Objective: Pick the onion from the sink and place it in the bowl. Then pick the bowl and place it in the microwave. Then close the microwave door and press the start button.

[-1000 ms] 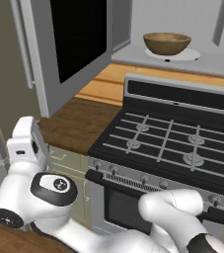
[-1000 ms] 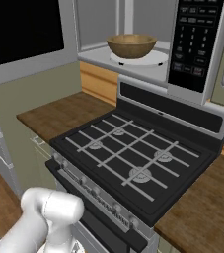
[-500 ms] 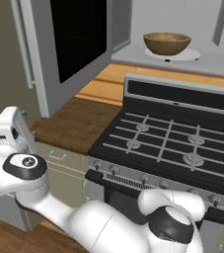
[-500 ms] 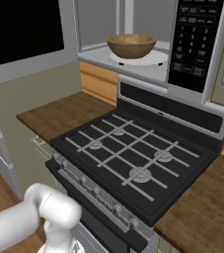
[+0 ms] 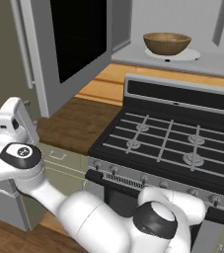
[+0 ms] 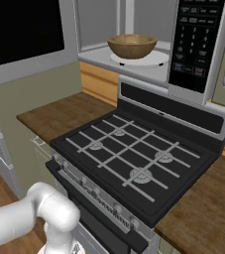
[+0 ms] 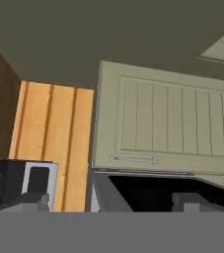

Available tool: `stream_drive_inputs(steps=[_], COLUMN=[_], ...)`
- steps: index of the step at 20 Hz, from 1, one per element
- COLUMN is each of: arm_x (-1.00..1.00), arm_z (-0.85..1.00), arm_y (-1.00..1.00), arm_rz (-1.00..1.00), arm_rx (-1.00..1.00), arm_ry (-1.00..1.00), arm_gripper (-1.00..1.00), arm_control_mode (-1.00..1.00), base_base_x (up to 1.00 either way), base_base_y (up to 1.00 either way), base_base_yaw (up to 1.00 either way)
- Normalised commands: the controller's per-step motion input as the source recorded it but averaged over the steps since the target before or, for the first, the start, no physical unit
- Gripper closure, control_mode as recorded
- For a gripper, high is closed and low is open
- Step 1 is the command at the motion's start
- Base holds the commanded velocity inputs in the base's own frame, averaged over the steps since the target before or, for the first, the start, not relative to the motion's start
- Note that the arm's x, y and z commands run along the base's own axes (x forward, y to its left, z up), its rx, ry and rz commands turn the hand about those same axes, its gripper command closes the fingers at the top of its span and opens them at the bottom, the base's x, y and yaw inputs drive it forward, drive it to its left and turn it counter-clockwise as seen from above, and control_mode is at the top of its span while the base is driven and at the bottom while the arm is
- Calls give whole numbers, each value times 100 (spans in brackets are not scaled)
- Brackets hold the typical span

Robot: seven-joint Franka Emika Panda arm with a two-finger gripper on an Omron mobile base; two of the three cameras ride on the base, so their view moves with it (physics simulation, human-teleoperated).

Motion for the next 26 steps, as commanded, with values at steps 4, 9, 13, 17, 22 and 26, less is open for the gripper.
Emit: stream_drive_inputs(steps=[4,9,13,17,22,26], arm_x=[3,-1,-28,-46,-35,-38], arm_z=[38,49,53,61,71,76], arm_y=[-65,-59,-60,-79,-95,-100], arm_rz=[2,7,12,16,15,12], arm_rx=[0,0,5,24,39,47], arm_ry=[-17,-24,-30,-31,-11,0], arm_gripper=[-100,-100,-100,-100,-100,-100], arm_control_mode=[-100,-100,-100,-100,-100,-100], base_base_x=[0,0,0,0,0,0], base_base_y=[0,0,0,0,0,0], base_base_yaw=[0,0,0,0,0,0])
